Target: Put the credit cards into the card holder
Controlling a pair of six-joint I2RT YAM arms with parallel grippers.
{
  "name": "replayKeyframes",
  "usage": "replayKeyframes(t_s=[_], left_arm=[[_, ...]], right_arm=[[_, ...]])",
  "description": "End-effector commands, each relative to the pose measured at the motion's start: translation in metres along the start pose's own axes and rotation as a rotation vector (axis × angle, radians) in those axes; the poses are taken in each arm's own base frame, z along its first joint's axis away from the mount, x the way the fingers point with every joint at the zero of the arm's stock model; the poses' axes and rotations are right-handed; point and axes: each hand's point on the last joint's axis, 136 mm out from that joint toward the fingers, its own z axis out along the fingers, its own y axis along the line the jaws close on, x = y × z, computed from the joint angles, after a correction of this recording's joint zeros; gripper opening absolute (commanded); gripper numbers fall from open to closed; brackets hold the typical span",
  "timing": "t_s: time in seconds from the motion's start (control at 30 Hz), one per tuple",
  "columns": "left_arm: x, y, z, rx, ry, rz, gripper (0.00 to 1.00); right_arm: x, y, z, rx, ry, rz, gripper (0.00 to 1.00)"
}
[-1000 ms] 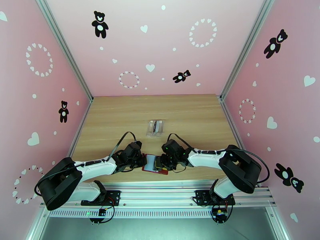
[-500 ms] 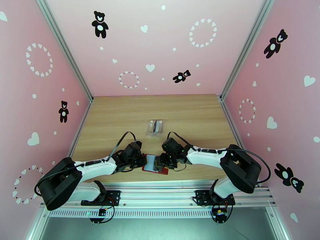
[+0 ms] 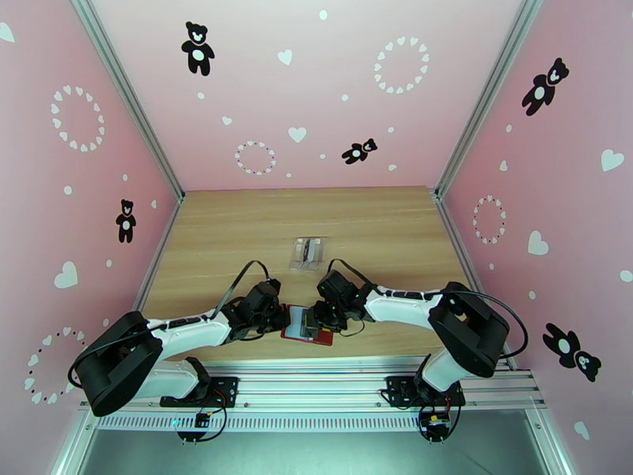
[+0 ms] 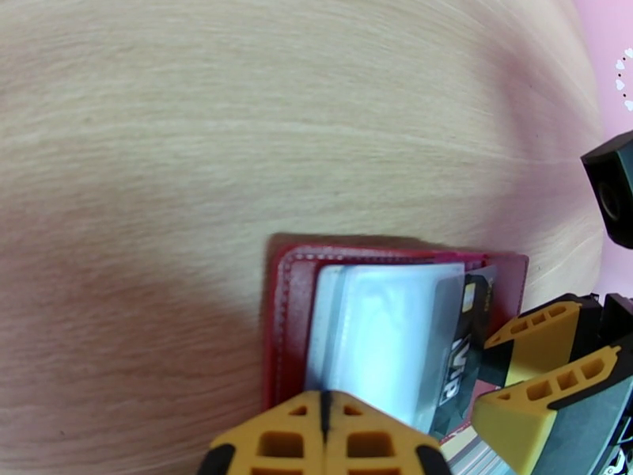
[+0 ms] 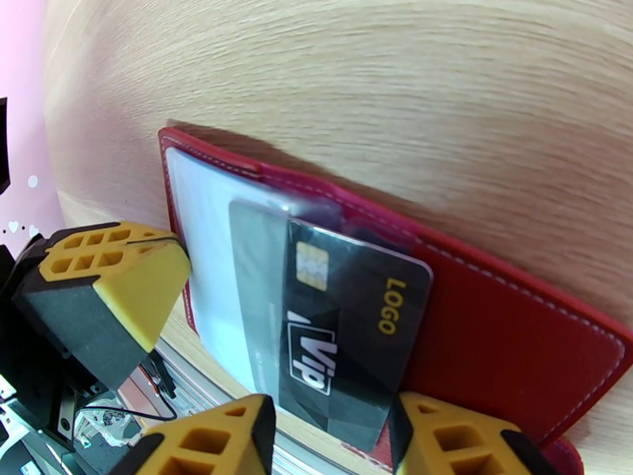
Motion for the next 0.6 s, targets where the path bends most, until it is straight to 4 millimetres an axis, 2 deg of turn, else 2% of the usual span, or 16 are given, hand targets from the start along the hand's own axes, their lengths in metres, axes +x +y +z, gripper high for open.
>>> replayKeyframes(t_s=[0.0, 0.57], left_arm=[[0.023, 0.029, 0.005, -0.106, 0.072, -0.010, 0.01], [0.024, 0.025, 0.003, -0.094, 0.062, -0.011, 0.01]], right_arm=[[0.001, 0.008, 0.004, -0.011, 0.016, -0.015, 0.43], [-0.001, 0.028, 0.009, -0.063, 0.016, -0.035, 0.41]])
